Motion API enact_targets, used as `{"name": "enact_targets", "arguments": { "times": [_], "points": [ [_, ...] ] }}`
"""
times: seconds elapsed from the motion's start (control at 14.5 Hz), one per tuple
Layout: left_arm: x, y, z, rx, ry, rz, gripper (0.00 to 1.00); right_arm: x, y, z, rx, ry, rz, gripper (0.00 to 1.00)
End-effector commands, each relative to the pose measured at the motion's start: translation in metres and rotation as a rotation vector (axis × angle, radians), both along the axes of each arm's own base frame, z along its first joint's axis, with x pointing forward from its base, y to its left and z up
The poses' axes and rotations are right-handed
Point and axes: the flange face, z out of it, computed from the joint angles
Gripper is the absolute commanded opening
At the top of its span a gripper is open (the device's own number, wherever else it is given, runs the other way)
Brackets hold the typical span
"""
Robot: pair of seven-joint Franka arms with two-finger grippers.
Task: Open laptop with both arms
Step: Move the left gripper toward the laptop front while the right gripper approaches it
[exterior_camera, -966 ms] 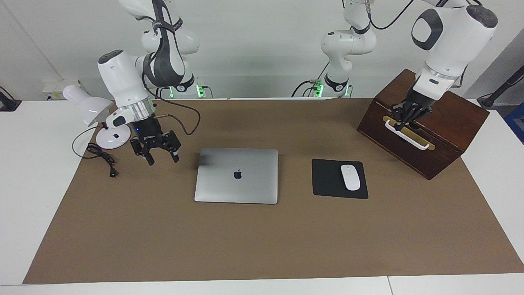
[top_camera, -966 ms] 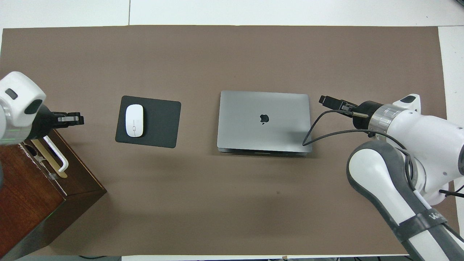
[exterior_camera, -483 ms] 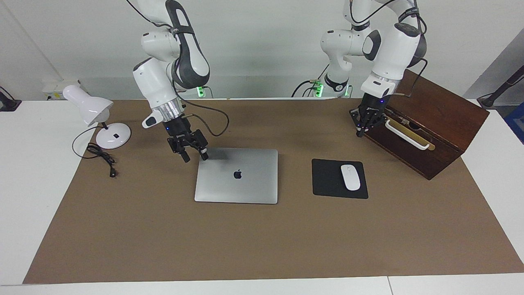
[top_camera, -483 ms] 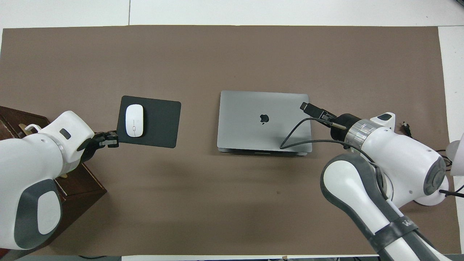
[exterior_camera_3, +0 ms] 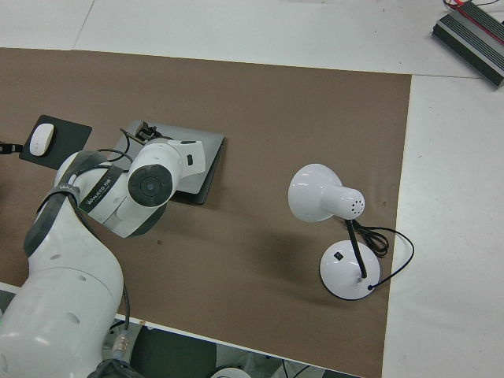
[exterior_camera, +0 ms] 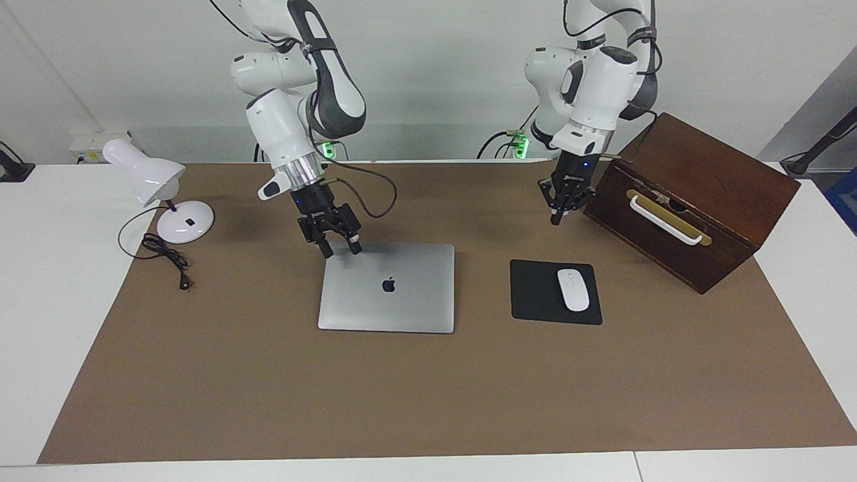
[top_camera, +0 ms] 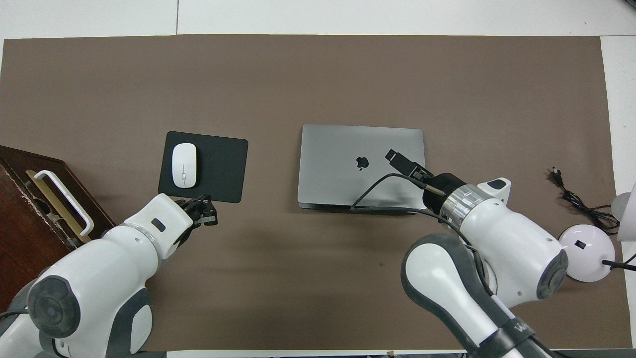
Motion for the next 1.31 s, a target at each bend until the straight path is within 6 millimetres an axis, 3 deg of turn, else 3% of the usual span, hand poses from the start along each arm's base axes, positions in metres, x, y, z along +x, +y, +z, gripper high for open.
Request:
{"name": "enact_targets", "arguments": {
  "times": [0.0,0.34,0.62,1.24],
  "points": [
    [-0.016,-0.008,-0.017,-0.033,-0.042,-0.003,0.0,-0.019,0.012,0.0,0.035,0.0,-0.042,1.0],
    [-0.023,-0.05,-0.055,-0.057,-0.091,-0.051,0.0,-0.036,0.033,-0.003,0.072,0.01,-0.076,1.0],
    [-0.035,-0.082,-0.08,-0.069,-0.143,-0.123,0.0,-0.046,0.048,-0.018,0.049,0.033,-0.042,1.0],
    [-0.057,-0.116,-0.106,-0.068,-0.165,-0.216,0.0,-0.051,0.048,-0.025,0.029,0.041,-0.023,1.0]
  ]
}}
